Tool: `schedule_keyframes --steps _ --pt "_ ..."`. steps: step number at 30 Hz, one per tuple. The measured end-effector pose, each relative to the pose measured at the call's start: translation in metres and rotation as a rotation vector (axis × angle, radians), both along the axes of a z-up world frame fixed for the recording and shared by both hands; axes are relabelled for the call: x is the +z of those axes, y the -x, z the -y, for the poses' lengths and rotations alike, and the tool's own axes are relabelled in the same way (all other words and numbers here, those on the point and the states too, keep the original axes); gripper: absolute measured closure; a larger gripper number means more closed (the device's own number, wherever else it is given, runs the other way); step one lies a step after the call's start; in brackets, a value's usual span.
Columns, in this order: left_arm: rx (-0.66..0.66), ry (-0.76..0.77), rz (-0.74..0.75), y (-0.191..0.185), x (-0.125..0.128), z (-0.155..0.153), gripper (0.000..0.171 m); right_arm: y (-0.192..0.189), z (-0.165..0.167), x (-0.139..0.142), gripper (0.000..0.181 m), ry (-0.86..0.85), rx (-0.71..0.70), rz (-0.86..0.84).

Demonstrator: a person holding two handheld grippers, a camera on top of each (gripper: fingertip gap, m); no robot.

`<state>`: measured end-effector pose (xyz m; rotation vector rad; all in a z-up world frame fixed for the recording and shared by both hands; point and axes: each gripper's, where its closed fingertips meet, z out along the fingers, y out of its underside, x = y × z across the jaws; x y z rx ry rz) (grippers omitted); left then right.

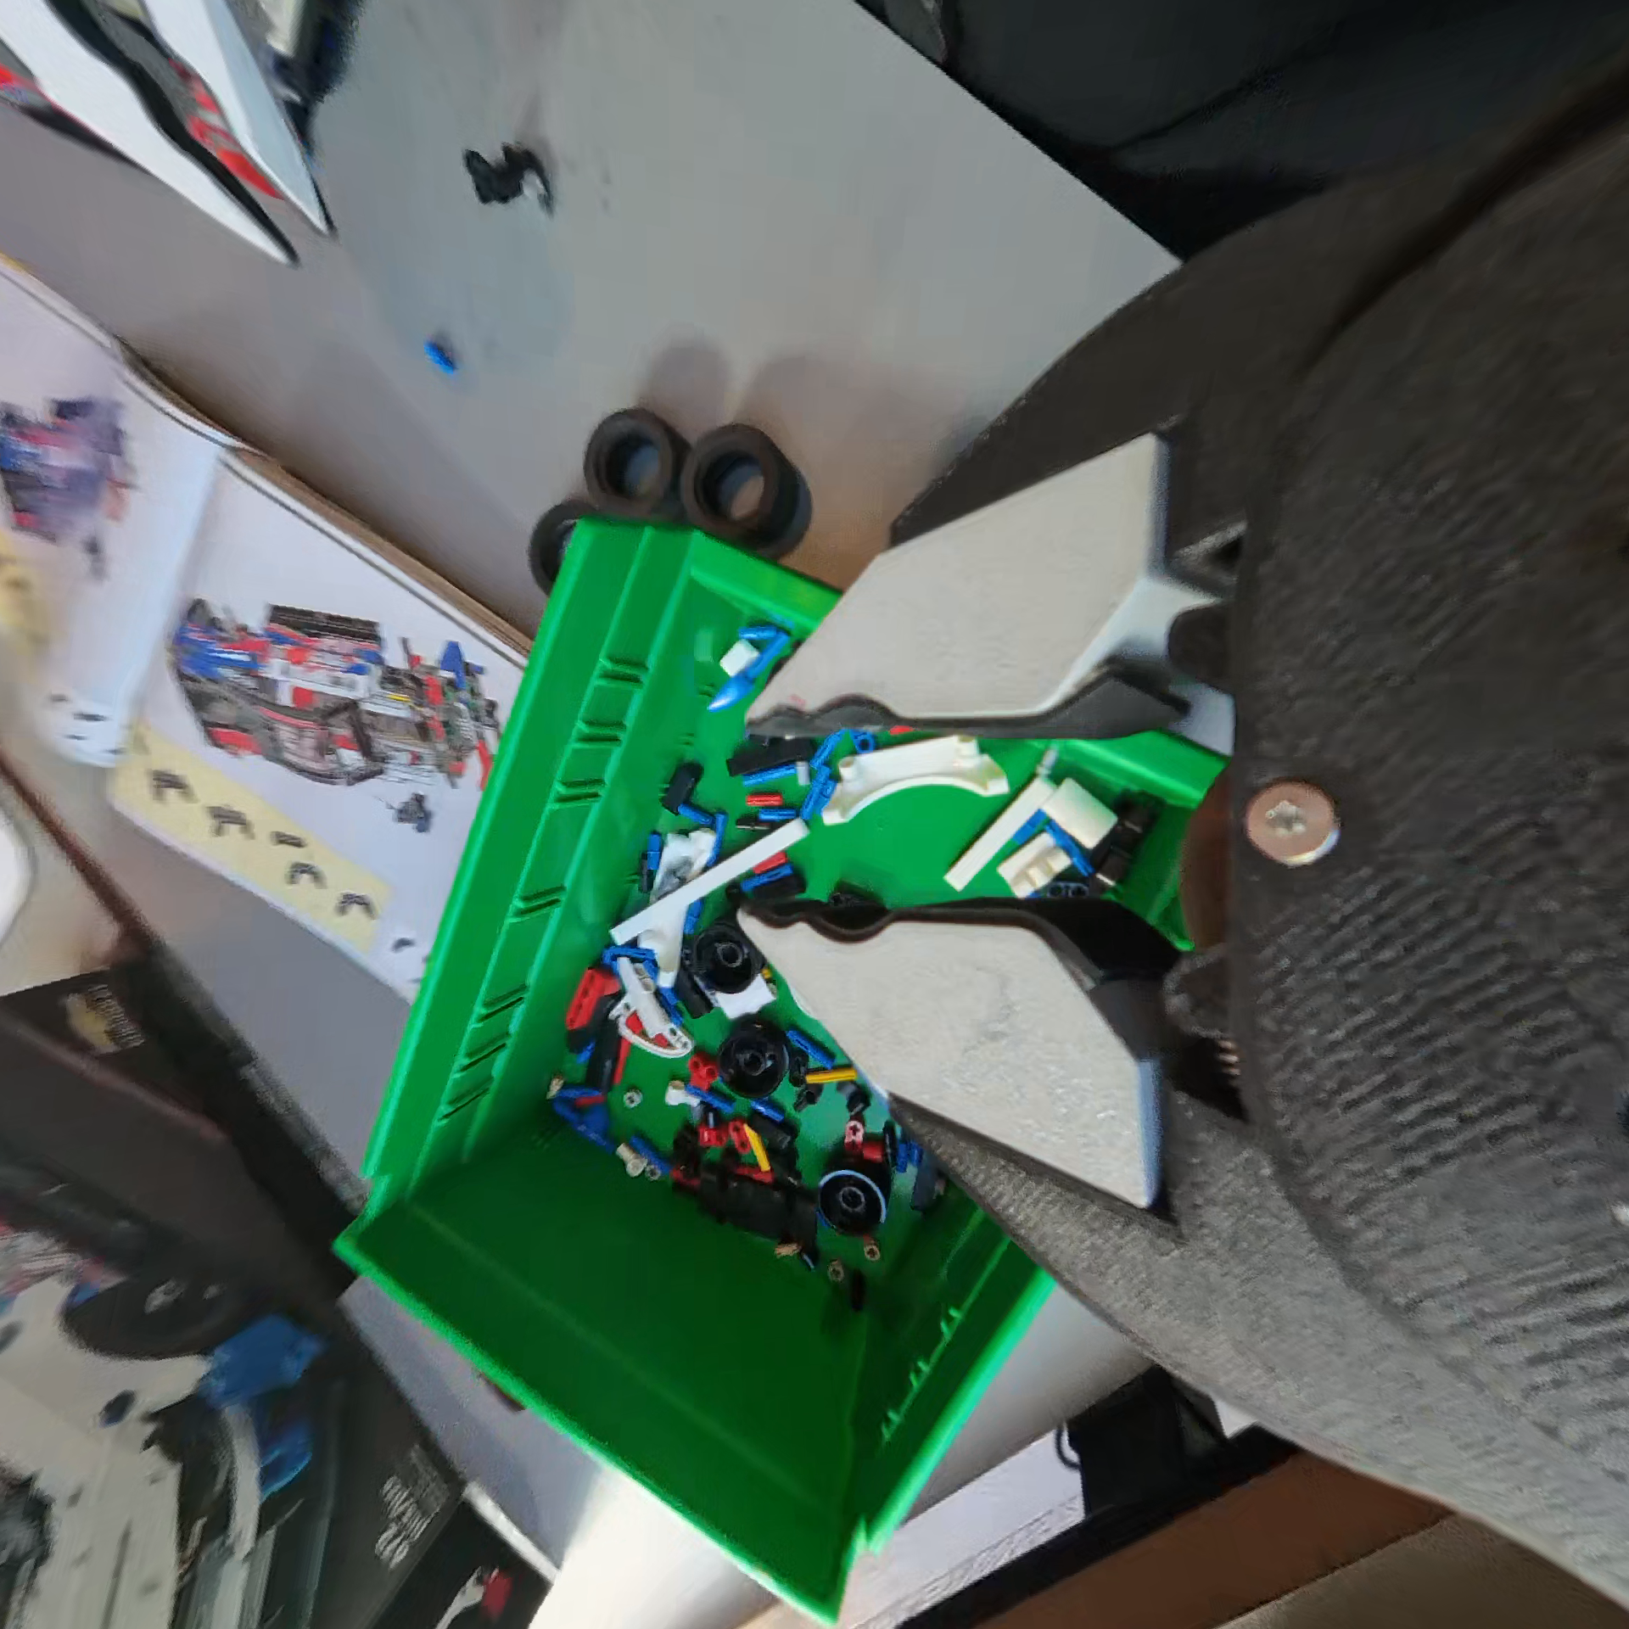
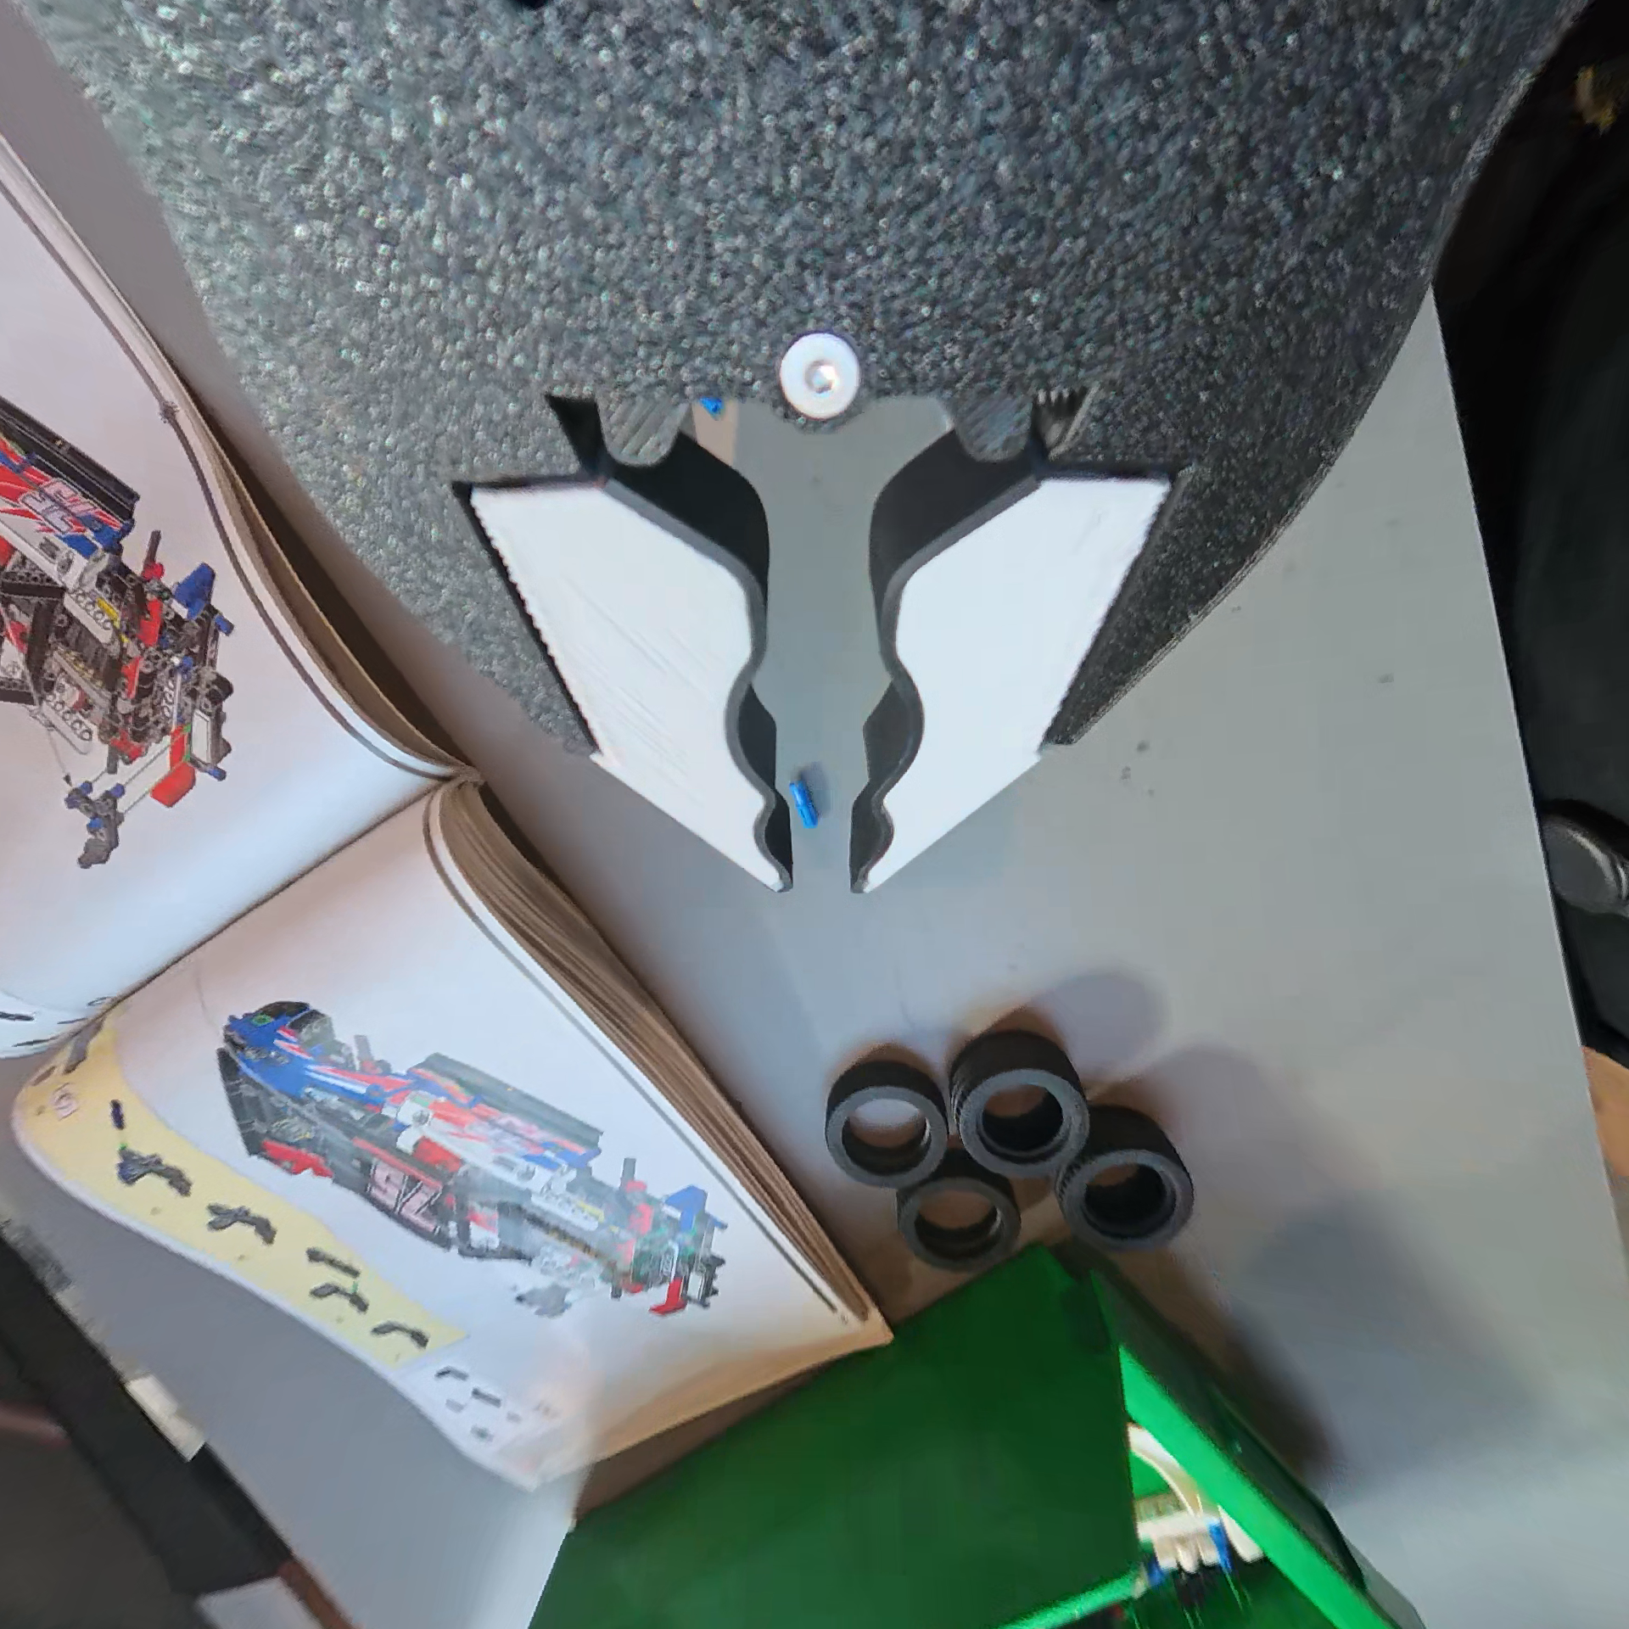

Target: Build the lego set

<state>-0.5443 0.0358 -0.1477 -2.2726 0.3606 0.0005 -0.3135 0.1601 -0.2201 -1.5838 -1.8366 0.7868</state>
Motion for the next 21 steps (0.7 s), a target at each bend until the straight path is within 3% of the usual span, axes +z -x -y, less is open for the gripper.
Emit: schedule_keyframes --steps 3,7,10,13,16,21 --pt "-0.126 0.186 0.005 -0.006 -0.026 -0.028 0.147 0.001 0.002 0.003 0.169 0.007 -0.022 -0.051" --pt "-0.326 0.388 -0.106 -0.011 -0.078 -0.051 0.153 -0.004 0.006 -0.003 0.171 0.038 -0.039 -0.061" --pt "-0.414 0.48 -0.238 0.005 -0.109 -0.054 0.166 -0.011 0.014 -0.008 0.172 0.061 -0.031 -0.056" --pt "-0.516 0.467 -0.197 -0.009 -0.114 -0.056 0.17 -0.018 0.015 -0.017 0.173 0.058 -0.037 -0.033" --pt "-0.524 0.454 -0.216 -0.01 -0.115 -0.064 0.168 -0.02 0.014 -0.018 0.173 0.066 -0.043 -0.035" --pt "-0.453 0.516 -0.339 0.021 -0.136 -0.069 0.171 -0.021 0.01 -0.012 0.173 0.072 -0.055 -0.059"
